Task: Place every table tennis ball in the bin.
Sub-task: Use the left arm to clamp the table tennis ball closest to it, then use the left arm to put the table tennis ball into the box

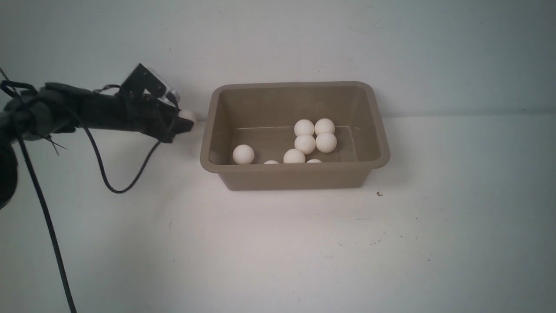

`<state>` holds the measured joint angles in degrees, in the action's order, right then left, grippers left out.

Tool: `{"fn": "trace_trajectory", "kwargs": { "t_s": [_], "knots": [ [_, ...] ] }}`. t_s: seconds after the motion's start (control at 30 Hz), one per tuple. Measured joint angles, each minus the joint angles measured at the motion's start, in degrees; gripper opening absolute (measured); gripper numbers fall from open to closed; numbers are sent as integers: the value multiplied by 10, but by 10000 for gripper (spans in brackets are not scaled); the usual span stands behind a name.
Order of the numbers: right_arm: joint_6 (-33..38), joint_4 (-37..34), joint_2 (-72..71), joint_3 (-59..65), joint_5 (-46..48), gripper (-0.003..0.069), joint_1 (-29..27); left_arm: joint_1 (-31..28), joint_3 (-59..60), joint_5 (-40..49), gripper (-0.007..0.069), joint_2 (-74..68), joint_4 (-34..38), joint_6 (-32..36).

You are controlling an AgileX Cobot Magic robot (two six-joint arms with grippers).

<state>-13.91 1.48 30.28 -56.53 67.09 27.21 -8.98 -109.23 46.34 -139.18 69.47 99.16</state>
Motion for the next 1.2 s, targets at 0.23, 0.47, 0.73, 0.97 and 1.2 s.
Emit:
{"fn": "trace_trajectory", "kwargs": {
  "t_s": [0.23,0.47,0.73,0.97,1.2],
  "knots": [
    [0,14,0,0,-14,-17,0,-2,-1,157,344,97,-2,-42],
    [0,20,0,0,-14,-17,0,49,-1,176,344,108,-16,-68],
    [1,27,0,0,-14,-17,0,128,0,86,344,83,-79,-85],
    [13,27,0,0,-14,-17,0,161,0,41,344,47,-100,-105],
    [17,27,0,0,-14,-17,0,165,0,43,344,25,-106,-119]
  ]
}}
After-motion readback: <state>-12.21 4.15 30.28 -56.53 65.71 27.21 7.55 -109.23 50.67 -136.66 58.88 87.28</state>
